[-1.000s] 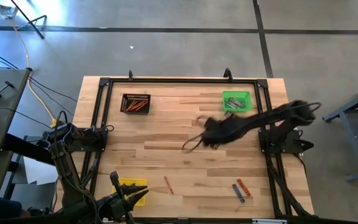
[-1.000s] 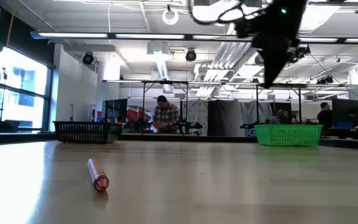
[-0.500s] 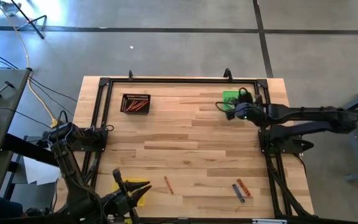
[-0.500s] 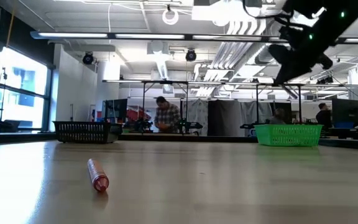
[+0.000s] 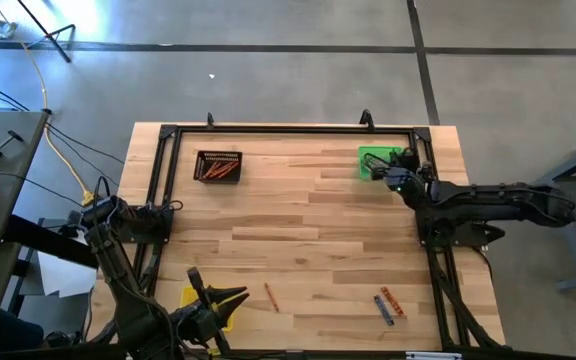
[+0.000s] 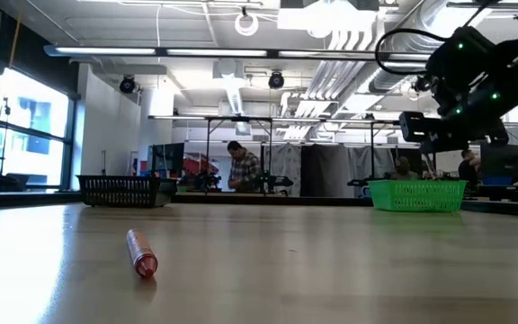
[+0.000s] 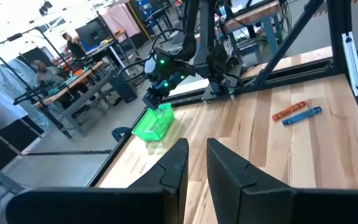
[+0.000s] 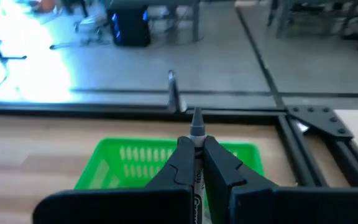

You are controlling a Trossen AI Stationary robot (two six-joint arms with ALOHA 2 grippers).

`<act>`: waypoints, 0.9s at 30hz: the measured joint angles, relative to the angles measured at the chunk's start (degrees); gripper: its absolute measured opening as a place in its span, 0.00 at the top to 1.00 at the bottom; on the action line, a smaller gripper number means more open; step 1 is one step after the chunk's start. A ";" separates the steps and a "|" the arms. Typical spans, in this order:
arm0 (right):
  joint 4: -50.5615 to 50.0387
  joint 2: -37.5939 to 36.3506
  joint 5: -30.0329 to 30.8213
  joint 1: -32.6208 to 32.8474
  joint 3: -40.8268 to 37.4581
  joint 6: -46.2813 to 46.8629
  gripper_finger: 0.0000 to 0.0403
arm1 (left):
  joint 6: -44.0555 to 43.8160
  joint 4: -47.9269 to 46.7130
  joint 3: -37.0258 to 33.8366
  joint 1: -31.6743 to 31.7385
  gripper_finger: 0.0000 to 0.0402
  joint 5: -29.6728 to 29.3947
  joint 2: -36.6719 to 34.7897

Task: Sort crayons
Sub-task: Put the gray crayon into the green bin

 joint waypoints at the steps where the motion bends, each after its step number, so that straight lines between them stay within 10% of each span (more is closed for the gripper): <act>1: 1.38 0.00 0.48 -0.42 -0.50 -0.70 1.00 | 0.06 -0.01 0.00 0.00 0.89 0.02 0.00; 27: 5.56 0.00 -0.77 -3.11 -3.48 -0.93 0.99 | 0.15 0.01 0.00 0.00 0.89 0.02 0.00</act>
